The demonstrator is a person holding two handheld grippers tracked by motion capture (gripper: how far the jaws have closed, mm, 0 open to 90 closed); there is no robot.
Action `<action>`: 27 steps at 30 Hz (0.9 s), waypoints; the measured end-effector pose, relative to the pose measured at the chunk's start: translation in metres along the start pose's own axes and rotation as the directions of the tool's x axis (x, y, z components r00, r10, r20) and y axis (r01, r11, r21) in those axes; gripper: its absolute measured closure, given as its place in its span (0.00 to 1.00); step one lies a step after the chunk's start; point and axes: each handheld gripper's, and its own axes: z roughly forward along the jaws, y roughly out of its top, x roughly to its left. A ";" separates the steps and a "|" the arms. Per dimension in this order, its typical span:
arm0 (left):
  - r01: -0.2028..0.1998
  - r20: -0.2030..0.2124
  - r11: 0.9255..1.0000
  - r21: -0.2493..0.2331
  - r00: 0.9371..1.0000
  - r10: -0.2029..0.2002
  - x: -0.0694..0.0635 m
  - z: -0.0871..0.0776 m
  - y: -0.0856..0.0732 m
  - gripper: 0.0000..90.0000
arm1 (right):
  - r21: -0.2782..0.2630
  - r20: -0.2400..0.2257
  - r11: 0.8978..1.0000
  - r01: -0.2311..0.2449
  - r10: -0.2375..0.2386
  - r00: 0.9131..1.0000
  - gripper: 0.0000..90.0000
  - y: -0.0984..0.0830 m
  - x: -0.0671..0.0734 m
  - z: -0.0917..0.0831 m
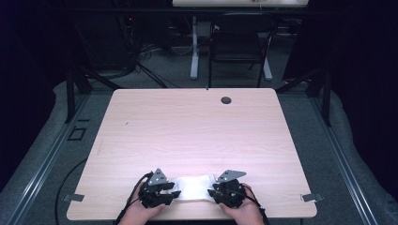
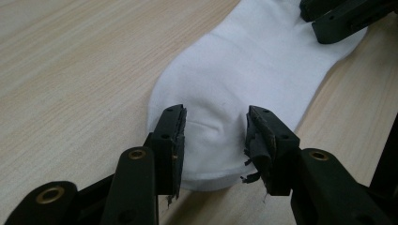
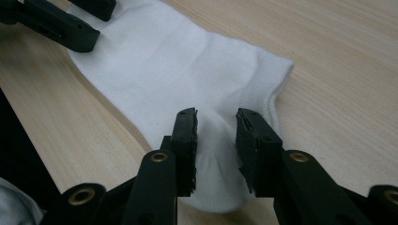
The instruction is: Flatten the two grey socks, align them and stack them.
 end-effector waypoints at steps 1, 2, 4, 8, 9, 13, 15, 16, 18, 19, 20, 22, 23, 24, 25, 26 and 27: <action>-0.001 0.000 1.000 0.000 1.000 0.001 0.000 0.000 0.000 0.64 | 0.004 -0.002 1.000 0.000 0.000 1.000 0.77 0.000 0.000 0.000; -0.005 -0.001 1.000 0.000 1.000 0.005 0.000 0.000 0.000 0.64 | 0.007 0.000 1.000 -0.004 0.004 1.000 0.77 0.000 0.000 -0.001; -0.008 0.000 1.000 0.000 1.000 0.008 0.000 0.000 0.000 0.64 | 0.005 -0.008 1.000 -0.016 0.016 1.000 0.77 -0.001 -0.001 -0.001; -0.014 -0.003 1.000 0.000 1.000 0.014 0.000 0.000 0.000 0.64 | -0.001 -0.016 0.999 -0.033 0.033 0.999 0.77 -0.001 -0.003 -0.001; -0.014 -0.003 1.000 -0.001 1.000 0.014 0.000 0.000 0.000 0.64 | 0.004 -0.020 0.999 -0.040 0.040 0.999 0.77 -0.001 -0.003 -0.002; -0.012 -0.006 1.000 -0.007 1.000 0.012 -0.001 0.001 -0.001 0.64 | -0.005 -0.034 0.998 -0.065 0.065 0.997 0.77 -0.002 -0.007 -0.001; -0.010 -0.006 1.000 -0.008 1.000 0.010 -0.001 0.001 -0.001 0.64 | -0.002 -0.043 0.997 -0.077 0.076 0.996 0.77 -0.002 -0.008 -0.002; -0.011 -0.005 1.000 -0.005 1.000 0.011 -0.001 0.000 -0.001 0.64 | -0.003 -0.045 0.997 -0.080 0.080 0.996 0.77 -0.002 -0.008 -0.002; -0.008 -0.004 1.000 -0.009 1.000 0.008 0.000 0.001 -0.001 0.64 | -0.004 -0.048 0.996 -0.090 0.089 0.995 0.77 -0.002 -0.008 -0.002; -0.006 -0.002 1.000 -0.009 1.000 0.006 0.000 0.001 -0.001 0.64 | -0.007 -0.048 0.996 -0.094 0.094 0.994 0.77 -0.002 -0.008 -0.001; -0.005 0.000 1.000 -0.006 1.000 0.005 0.000 0.000 -0.001 0.64 | -0.006 -0.051 0.995 -0.096 0.096 0.994 0.77 -0.002 -0.008 -0.002; 0.002 0.002 1.000 -0.005 1.000 -0.002 0.000 0.000 -0.001 0.63 | -0.013 -0.063 0.996 -0.094 0.093 0.994 0.77 -0.001 -0.009 -0.002; 0.005 0.003 1.000 -0.005 1.000 -0.005 0.000 0.000 -0.001 0.63 | -0.011 -0.063 0.995 -0.098 0.097 0.993 0.77 -0.001 -0.009 -0.002; 0.006 0.003 1.000 -0.003 1.000 -0.006 0.001 0.000 0.000 0.63 | -0.011 -0.065 0.995 -0.103 0.102 0.993 0.77 -0.001 -0.009 -0.003; 0.011 0.003 1.000 -0.006 1.000 -0.011 0.000 0.000 0.000 0.63 | -0.013 -0.068 0.995 -0.103 0.102 0.993 0.77 0.000 -0.009 -0.003; 0.013 0.008 1.000 0.000 1.000 -0.013 0.000 -0.001 0.000 0.62 | -0.022 -0.066 0.995 -0.102 0.100 0.993 0.77 0.000 -0.009 -0.003; 0.013 0.008 1.000 -0.003 1.000 -0.013 0.000 -0.002 0.001 0.61 | -0.020 -0.066 0.995 -0.101 0.099 0.993 0.77 0.001 -0.009 -0.005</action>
